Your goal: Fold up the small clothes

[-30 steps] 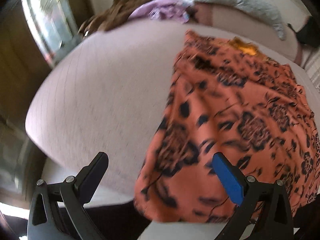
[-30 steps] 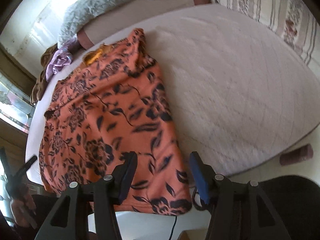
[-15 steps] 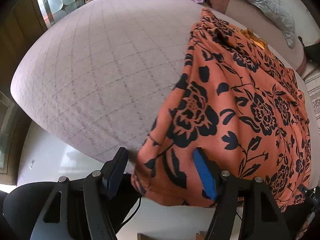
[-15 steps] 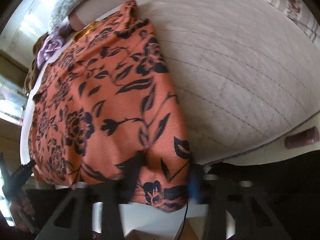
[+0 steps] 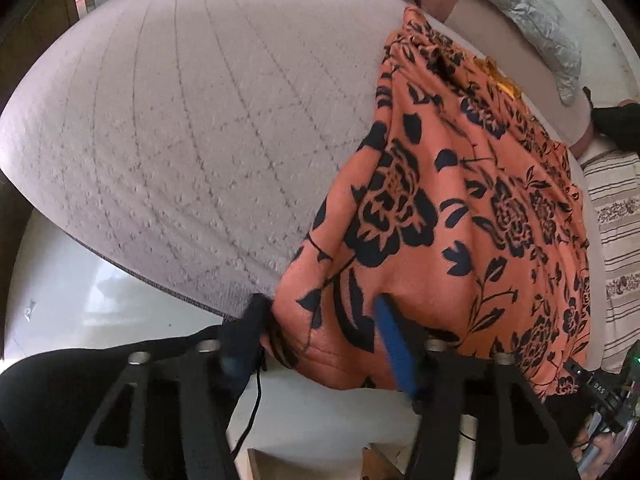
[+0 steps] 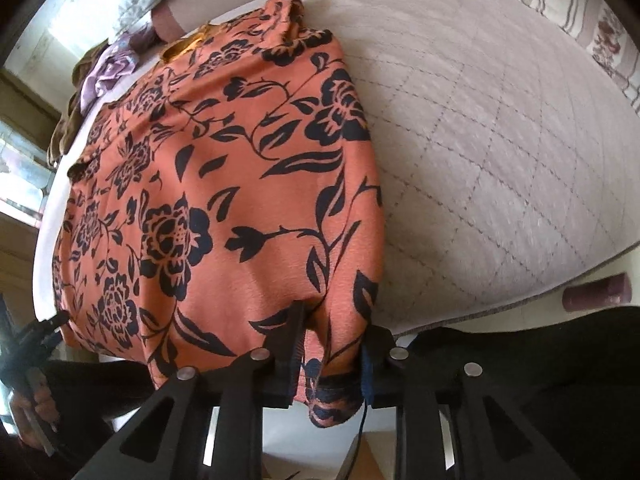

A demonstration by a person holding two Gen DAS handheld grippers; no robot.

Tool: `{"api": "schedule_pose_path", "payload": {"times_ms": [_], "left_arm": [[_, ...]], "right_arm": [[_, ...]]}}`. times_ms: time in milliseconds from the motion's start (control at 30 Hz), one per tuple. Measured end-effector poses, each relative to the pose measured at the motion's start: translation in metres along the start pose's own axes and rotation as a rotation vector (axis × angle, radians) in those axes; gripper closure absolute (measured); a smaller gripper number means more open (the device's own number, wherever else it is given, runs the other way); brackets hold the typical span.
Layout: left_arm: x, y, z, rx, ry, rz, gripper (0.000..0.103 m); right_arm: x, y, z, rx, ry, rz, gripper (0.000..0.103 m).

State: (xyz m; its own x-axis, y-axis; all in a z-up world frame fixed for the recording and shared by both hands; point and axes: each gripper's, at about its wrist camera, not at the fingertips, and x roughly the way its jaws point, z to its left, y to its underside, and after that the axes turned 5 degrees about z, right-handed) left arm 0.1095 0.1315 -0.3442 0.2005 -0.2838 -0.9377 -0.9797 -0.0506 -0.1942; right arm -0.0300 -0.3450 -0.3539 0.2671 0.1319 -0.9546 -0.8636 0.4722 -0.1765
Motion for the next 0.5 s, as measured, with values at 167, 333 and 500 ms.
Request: {"api": "schedule_pose_path", "payload": {"times_ms": [167, 333, 500], "left_arm": [[-0.02, -0.008, -0.001, 0.03, 0.085, -0.03, 0.095], [-0.051, -0.03, -0.016, 0.073, 0.201, -0.079, 0.095], [-0.084, -0.089, -0.039, 0.11, 0.253, -0.159, 0.095]], "right_arm": [[-0.016, -0.002, 0.019, -0.032, -0.056, -0.042, 0.095], [-0.061, -0.026, 0.034, -0.05, -0.211, -0.148, 0.095], [-0.097, -0.089, 0.034, -0.021, -0.318, -0.239, 0.095]]}}
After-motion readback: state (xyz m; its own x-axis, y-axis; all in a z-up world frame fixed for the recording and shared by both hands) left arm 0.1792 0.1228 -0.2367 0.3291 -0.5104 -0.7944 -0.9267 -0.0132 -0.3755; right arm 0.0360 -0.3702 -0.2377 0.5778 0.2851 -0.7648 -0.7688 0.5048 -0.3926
